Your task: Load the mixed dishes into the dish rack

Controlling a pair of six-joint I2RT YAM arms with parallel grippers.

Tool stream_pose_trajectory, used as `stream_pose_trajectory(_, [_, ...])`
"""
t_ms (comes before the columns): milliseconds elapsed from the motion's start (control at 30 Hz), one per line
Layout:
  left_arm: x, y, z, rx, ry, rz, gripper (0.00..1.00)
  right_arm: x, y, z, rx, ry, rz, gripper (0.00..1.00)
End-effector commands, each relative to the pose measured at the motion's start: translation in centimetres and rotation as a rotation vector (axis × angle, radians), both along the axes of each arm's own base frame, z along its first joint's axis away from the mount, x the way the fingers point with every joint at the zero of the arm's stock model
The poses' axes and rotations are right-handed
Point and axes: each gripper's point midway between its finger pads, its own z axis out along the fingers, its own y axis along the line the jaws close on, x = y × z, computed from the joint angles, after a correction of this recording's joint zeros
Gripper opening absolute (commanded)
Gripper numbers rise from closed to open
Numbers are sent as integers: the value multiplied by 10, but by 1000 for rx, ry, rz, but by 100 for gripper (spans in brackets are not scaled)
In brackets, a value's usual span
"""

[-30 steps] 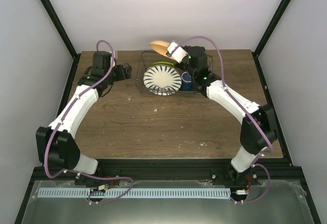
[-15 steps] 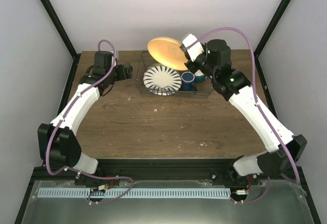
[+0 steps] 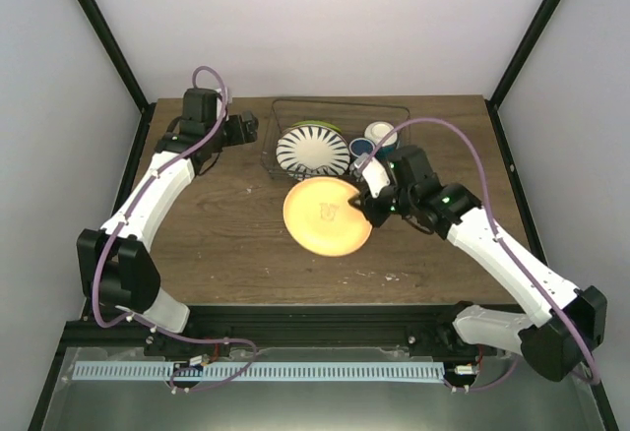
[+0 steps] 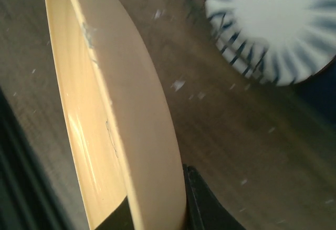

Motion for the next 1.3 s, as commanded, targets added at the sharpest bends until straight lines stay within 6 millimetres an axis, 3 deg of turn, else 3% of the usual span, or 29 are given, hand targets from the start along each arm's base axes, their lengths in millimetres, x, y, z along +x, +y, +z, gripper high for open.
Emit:
stream_pose_trajectory(0, [5,-3,16,-10,-39,-23,91,-23,18,-31,97,180,45,1])
stream_pose_trajectory(333, [-4,-4,18,-11,-32,-42,91,-10,48,-91,86,297,152,1])
stream_pose_trajectory(633, [-14,-4,16,-15,-29,-52,91,4,54,-132,14,318,167,2])
stream_pose_trajectory(1133, [-14,-4,12,-17,-20,-58,91,16,45,-150,-81,313,123,36])
stream_pose_trajectory(1267, [-14,-5,12,-16,-22,-59,91,19,40,-149,-102,295,95,52])
